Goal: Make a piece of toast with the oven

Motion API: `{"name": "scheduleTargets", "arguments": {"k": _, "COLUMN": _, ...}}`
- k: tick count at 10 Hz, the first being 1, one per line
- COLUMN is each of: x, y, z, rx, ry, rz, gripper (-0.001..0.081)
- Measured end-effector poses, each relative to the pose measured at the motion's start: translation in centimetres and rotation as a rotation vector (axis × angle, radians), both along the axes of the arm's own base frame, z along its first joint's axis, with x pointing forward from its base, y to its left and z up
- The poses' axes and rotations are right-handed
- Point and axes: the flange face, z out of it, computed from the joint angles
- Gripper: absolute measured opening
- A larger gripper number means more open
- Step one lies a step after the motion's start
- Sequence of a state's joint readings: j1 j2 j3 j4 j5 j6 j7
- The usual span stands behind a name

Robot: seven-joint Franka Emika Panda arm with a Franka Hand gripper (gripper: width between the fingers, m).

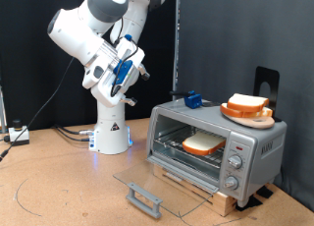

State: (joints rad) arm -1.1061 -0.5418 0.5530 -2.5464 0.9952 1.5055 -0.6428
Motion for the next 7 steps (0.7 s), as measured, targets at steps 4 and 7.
{"name": "scheduleTargets", "arguments": {"k": 4, "x": -0.2, "y": -3.8, "z": -3.7, "rx": -0.028, "ry": 0.104, "rz": -0.035, "gripper": 0.0809}}
{"name": "scheduleTargets", "arguments": {"k": 7, "x": 0.5, "y": -7.0, "z": -5.6, "rx": -0.014, "ry": 0.097, "rz": -0.067, "gripper": 0.0809}}
